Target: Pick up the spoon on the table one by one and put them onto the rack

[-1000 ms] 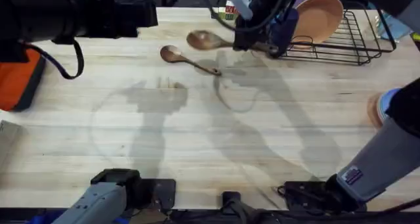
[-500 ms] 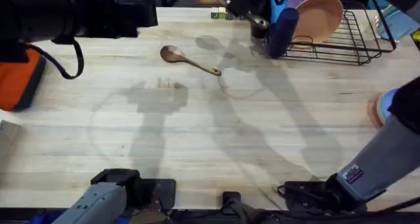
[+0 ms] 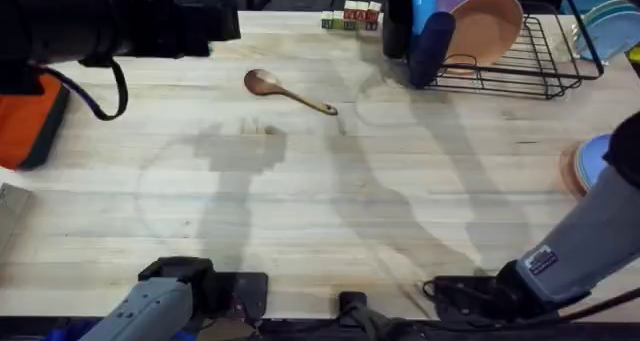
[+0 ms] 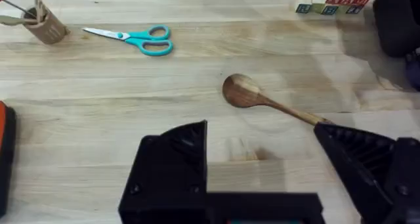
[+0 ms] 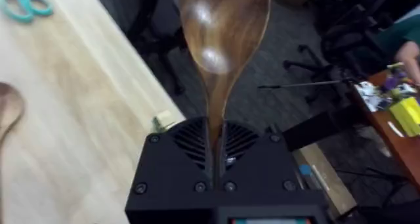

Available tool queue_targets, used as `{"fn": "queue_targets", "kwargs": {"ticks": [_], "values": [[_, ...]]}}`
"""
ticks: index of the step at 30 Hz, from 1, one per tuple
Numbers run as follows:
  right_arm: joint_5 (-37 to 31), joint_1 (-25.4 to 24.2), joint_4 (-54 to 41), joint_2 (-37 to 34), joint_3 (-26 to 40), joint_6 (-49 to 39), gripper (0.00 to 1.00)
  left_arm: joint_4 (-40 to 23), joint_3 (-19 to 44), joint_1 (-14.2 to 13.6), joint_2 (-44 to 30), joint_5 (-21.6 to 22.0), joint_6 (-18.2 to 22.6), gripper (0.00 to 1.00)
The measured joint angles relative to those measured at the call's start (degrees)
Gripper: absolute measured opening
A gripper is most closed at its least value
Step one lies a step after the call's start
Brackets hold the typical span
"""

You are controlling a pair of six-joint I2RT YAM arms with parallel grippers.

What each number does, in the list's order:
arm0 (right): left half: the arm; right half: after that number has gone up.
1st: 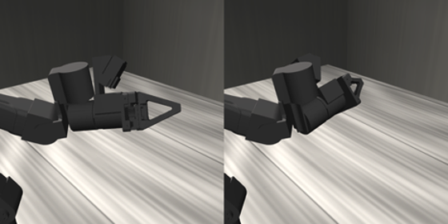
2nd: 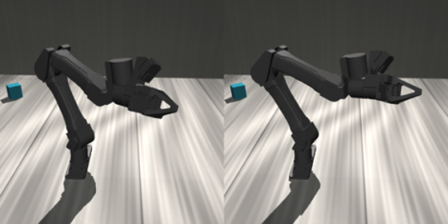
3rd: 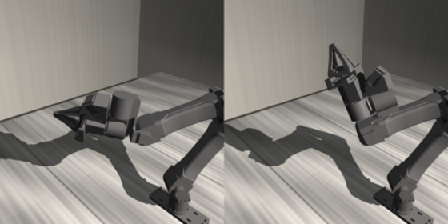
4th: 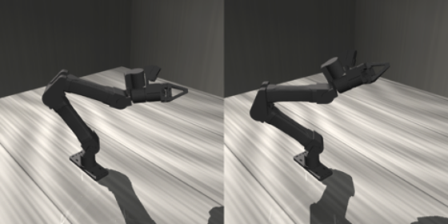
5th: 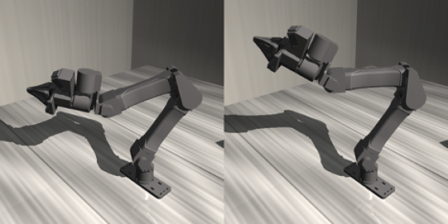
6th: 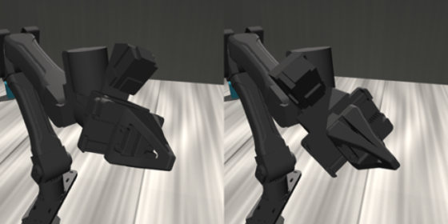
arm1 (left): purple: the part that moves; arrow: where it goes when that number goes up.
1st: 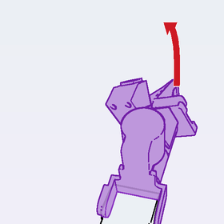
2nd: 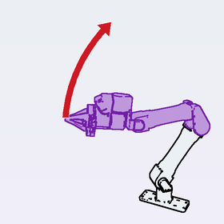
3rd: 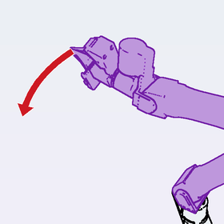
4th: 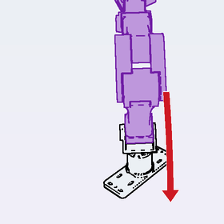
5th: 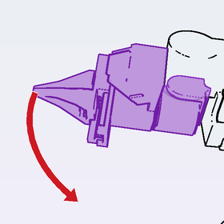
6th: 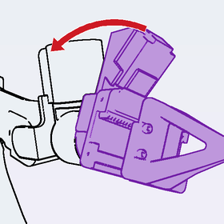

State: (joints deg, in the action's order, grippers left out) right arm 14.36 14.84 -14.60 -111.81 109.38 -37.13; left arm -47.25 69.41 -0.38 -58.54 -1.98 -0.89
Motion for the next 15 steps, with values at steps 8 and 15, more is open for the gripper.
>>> {"fn": "queue_targets", "kwargs": {"ticks": [8,15], "values": [[2.5,-3.4,10.6,-0.4,0.0,2.7,0.034,0.1,0.0,0.0,0.0,0.0,0.0,0.993],[6.7,-5.3,20.5,-8.4,0.3,8.6,0.034,0.1,0.0,0.0,0.0,0.0,0.0,0.993]]}}
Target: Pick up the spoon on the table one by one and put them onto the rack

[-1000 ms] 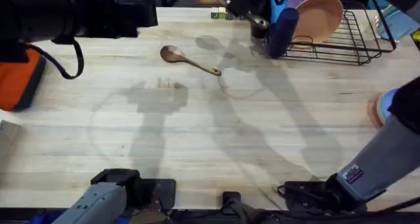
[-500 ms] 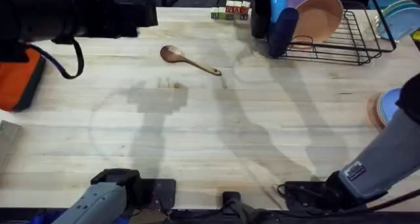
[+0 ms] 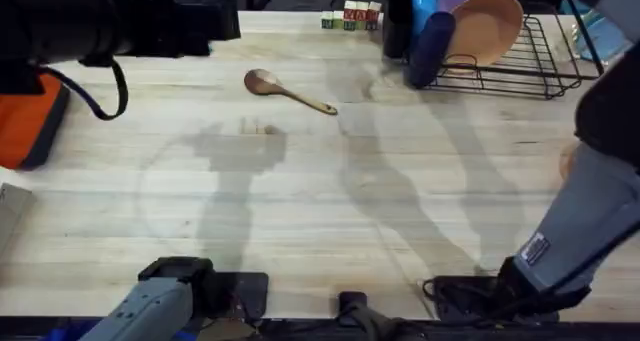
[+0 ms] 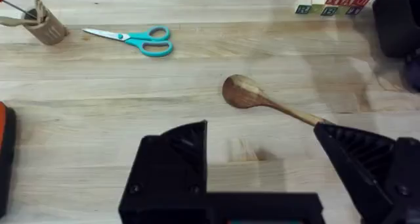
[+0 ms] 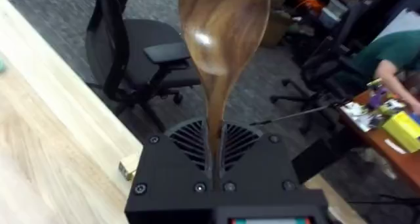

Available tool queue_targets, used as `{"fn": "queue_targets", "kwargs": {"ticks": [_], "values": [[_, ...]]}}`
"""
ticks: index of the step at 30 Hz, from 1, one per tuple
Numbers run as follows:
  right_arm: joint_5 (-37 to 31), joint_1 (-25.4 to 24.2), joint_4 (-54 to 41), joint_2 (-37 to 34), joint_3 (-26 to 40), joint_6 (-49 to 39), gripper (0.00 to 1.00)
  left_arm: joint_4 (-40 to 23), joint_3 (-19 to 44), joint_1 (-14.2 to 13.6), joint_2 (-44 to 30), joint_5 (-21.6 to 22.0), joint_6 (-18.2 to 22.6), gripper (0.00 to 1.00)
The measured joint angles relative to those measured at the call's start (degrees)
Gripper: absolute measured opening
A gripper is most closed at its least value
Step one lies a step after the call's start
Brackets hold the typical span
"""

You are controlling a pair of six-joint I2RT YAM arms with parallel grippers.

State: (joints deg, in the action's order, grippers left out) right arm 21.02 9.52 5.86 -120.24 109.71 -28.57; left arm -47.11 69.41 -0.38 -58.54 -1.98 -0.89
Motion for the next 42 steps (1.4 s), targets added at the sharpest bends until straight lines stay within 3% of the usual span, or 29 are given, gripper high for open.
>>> {"fn": "queue_targets", "kwargs": {"ticks": [4,22,42], "values": [[0.9,-0.1,1.2,-4.7,0.0,1.7,0.034,0.0,0.0,0.0,0.0,0.0,0.0,0.993],[0.9,-1.8,-5.3,-8.4,0.0,1.8,0.034,0.0,0.0,0.0,0.0,0.0,0.0,0.993],[0.9,-3.5,-11.3,-8.4,0.0,1.8,0.034,0.2,0.0,0.0,0.0,0.0,0.0,0.993]]}}
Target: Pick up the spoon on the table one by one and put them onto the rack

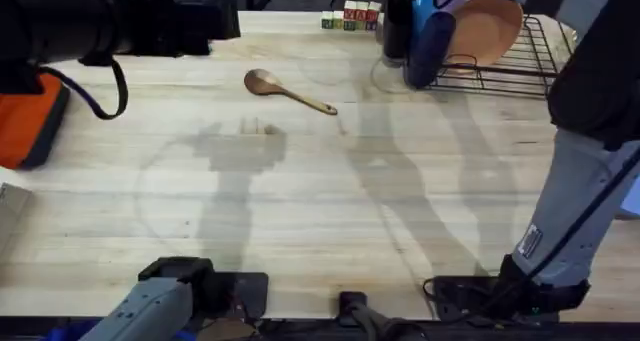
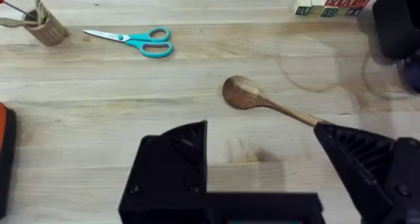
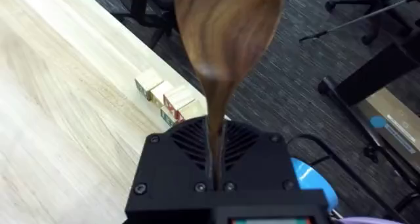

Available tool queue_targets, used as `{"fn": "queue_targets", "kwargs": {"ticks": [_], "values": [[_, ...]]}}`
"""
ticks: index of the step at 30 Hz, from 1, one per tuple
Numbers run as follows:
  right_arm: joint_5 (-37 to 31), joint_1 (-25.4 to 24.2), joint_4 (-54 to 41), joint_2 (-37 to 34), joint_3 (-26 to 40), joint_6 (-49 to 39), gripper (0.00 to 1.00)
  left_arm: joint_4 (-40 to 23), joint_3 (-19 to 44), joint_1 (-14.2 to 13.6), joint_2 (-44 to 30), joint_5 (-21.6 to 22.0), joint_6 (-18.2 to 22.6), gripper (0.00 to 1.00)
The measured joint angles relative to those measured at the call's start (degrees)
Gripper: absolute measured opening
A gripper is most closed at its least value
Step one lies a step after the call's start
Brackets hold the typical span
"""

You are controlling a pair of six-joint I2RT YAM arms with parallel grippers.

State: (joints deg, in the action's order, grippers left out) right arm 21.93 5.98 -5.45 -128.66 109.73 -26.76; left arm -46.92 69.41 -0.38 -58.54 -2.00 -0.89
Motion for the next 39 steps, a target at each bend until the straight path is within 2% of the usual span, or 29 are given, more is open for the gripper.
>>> {"fn": "queue_targets", "kwargs": {"ticks": [7,14,22,24,25,28,29,32,34,39], "values": [[0.0,0.0,0.0,0.0,0.0,0.0,0.034,0.0,0.0,0.0,0.0,0.0,0.0,0.993],[0.0,0.0,-0.2,0.0,0.0,0.0,0.123,0.0,0.0,0.0,0.0,0.0,0.0,0.993],[0.0,0.0,-0.2,0.0,0.0,-0.3,0.275,0.0,0.0,0.0,0.0,0.0,0.0,0.993],[0.0,0.0,-0.3,0.0,0.0,-0.6,0.351,0.0,0.0,0.0,0.0,0.0,0.0,0.993],[0.0,0.0,-0.3,0.0,0.0,-0.8,0.448,0.0,0.0,0.0,0.0,0.0,-0.1,0.994],[0.0,0.0,-0.3,0.1,0.0,-1.1,0.855,0.0,0.0,0.0,0.0,0.0,-0.1,0.993],[0.0,0.0,-0.4,0.2,0.0,-1.4,0.958,0.0,0.0,0.0,0.0,0.0,-0.1,0.993],[0.0,0.0,-0.6,1.2,0.0,-1.6,0.995,0.0,0.0,0.0,0.0,0.0,-0.1,0.993],[0.0,0.0,-0.9,5.1,0.0,-1.6,0.996,0.0,0.0,0.0,0.0,0.0,-0.2,0.993],[0.0,0.1,-8.6,9.8,0.0,-4.3,0.997,0.0,0.0,0.0,0.0,0.0,-0.2,0.993]]}}
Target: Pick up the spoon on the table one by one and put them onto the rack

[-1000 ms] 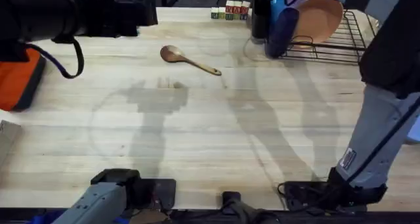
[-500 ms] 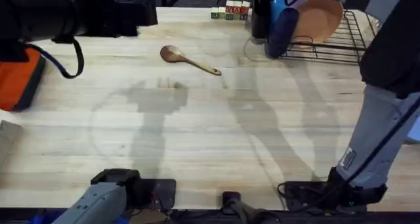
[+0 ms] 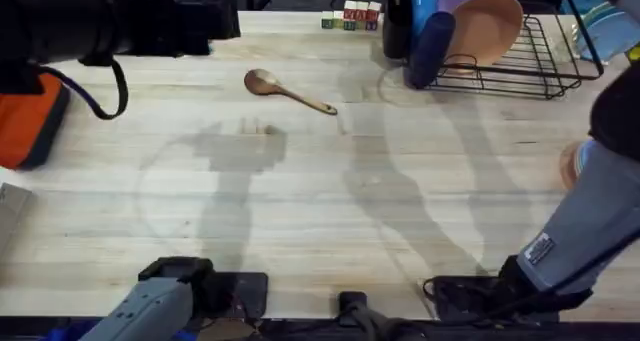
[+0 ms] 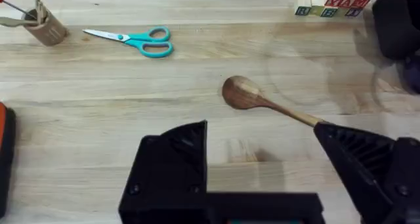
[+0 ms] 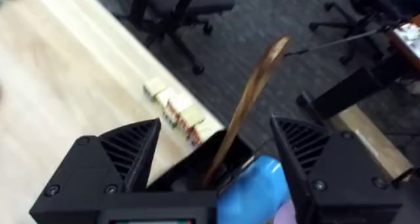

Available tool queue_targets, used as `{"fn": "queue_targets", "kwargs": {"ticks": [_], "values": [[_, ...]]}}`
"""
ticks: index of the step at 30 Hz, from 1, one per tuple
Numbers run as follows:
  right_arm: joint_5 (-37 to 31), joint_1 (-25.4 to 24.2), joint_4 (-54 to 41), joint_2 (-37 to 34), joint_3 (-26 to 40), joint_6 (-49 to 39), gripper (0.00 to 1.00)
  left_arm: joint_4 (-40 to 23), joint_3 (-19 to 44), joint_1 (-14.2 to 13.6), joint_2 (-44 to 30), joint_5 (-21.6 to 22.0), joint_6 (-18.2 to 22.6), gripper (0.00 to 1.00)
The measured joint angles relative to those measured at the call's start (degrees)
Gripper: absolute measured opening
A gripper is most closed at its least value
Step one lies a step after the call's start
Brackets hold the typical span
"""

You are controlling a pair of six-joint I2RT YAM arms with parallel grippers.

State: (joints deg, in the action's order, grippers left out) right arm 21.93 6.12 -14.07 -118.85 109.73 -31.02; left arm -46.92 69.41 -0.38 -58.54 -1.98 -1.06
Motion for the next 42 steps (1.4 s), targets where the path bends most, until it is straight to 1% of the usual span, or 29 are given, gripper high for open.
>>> {"fn": "queue_targets", "kwargs": {"ticks": [1,2,5,10,13,14,19,26,30,37,42], "values": [[0.0,0.1,-1.9,0.7,0.0,-0.6,0.996,0.0,0.0,0.0,0.0,0.0,0.0,0.993],[0.0,0.6,-7.7,2.8,0.0,-2.1,0.996,0.0,0.0,0.0,0.0,0.0,0.0,0.994],[0.0,1.8,-13.4,5.2,0.0,-3.1,0.996,0.0,0.0,0.0,0.0,0.0,0.0,0.994],[0.0,5.1,-22.9,9.5,0.0,-6.6,0.996,0.0,0.0,0.0,0.0,0.0,0.0,0.993],[0.0,8.1,-27.4,11.6,0.0,-8.9,0.996,0.0,0.0,0.0,0.0,0.0,0.0,0.993],[0.0,11.3,-30.7,12.6,0.0,-10.1,0.997,0.0,0.0,0.0,0.0,0.0,0.0,0.993],[0.0,16.2,-34.8,12.7,0.0,-10.9,0.996,0.0,0.0,0.0,0.0,0.0,0.0,0.993],[0.0,21.9,-36.0,12.7,0.0,-11.1,0.997,-0.2,0.0,0.0,0.0,0.0,0.0,0.993],[0.0,24.7,-38.3,12.7,0.0,-11.1,0.996,-0.7,0.0,0.0,0.0,0.0,0.0,0.993],[0.0,26.6,-42.2,12.7,0.0,-11.0,0.997,-0.9,0.0,0.0,0.0,0.0,0.0,0.993],[0.0,26.6,-42.2,12.7,0.0,-9.5,0.996,-0.9,0.0,0.0,0.0,0.0,0.0,0.993]]}}
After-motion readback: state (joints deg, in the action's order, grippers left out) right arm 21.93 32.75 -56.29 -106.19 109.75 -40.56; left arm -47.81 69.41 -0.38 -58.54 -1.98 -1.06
